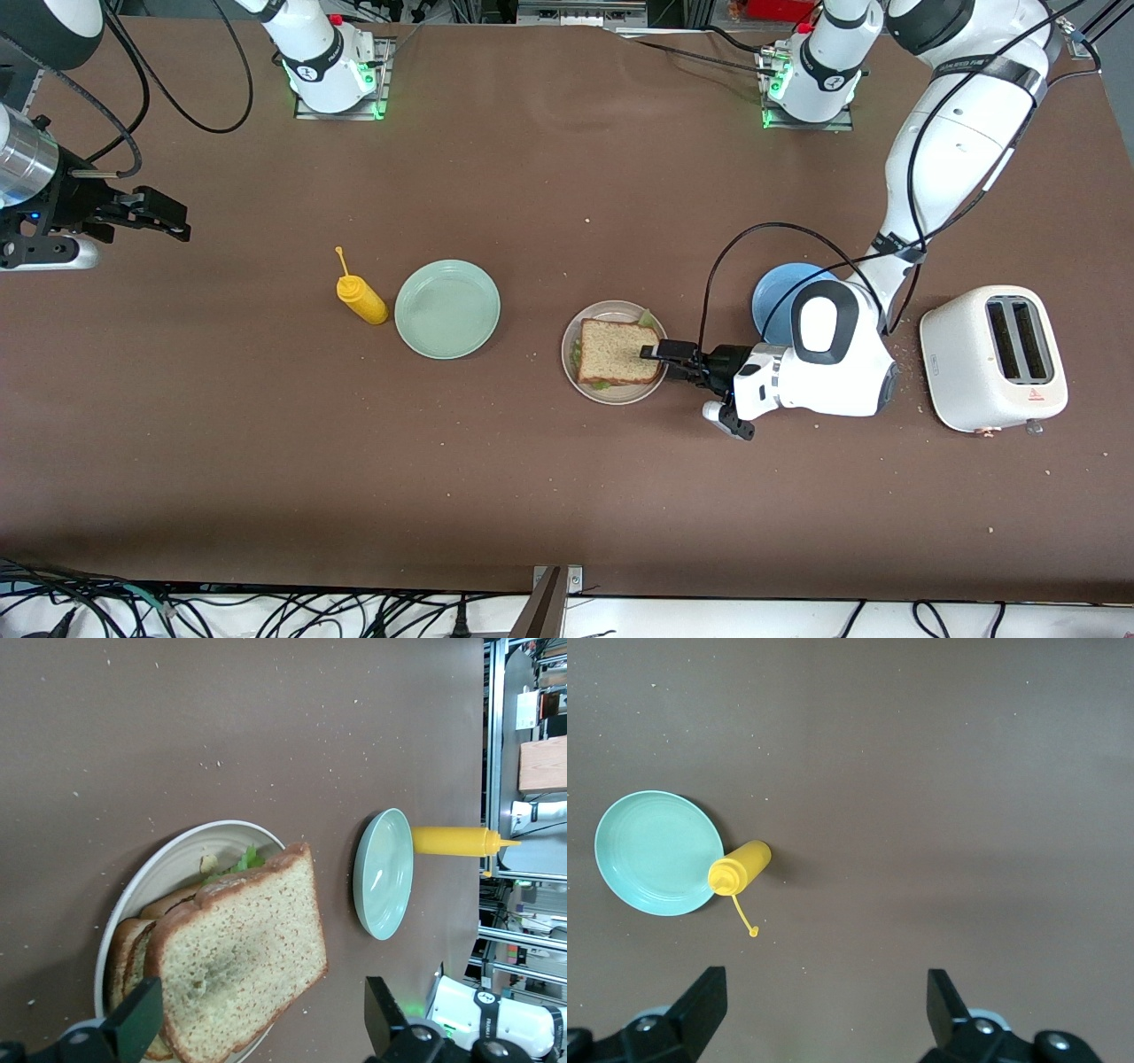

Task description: Make sandwich in beige plate with both arms

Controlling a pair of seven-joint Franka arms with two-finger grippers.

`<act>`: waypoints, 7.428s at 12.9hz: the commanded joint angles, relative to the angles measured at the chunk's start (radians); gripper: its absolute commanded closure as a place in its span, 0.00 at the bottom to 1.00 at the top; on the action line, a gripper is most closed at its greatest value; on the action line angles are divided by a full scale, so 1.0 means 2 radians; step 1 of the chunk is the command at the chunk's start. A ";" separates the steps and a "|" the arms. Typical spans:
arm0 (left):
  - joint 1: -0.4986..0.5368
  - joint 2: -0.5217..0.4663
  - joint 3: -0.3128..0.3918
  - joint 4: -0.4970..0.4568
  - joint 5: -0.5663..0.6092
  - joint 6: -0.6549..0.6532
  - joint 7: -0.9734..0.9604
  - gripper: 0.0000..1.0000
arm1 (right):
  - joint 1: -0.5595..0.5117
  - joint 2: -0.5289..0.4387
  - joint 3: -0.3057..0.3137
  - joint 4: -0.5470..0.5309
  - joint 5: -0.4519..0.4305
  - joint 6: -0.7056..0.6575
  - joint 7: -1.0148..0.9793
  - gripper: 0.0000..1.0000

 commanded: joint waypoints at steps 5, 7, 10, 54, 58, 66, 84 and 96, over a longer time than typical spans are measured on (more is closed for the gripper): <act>0.005 -0.073 0.004 -0.004 0.110 -0.018 -0.009 0.00 | -0.002 0.002 0.001 0.007 0.004 0.000 0.001 0.00; 0.015 -0.101 0.005 -0.002 0.130 -0.045 -0.040 0.00 | -0.002 0.002 0.001 0.006 0.004 0.000 0.001 0.00; 0.016 -0.143 0.009 -0.001 0.195 -0.070 -0.064 0.00 | -0.002 0.002 0.001 0.007 0.004 0.000 0.001 0.00; -0.052 -0.437 0.186 -0.112 0.305 -0.246 -0.216 0.00 | 0.001 0.005 0.003 0.007 0.004 0.004 0.003 0.00; -0.046 -0.434 0.188 -0.111 0.307 -0.245 -0.215 0.00 | 0.000 0.005 0.002 0.007 0.004 0.004 0.003 0.00; -0.046 -0.434 0.188 -0.111 0.308 -0.245 -0.216 0.00 | 0.001 0.005 0.002 0.007 0.005 0.004 0.007 0.00; -0.052 -0.433 0.186 -0.110 0.311 -0.245 -0.216 0.00 | 0.000 0.003 0.003 0.008 0.004 0.013 0.008 0.00; -0.052 -0.434 0.186 -0.110 0.311 -0.245 -0.217 0.00 | 0.000 0.003 0.002 0.008 0.004 0.013 0.005 0.00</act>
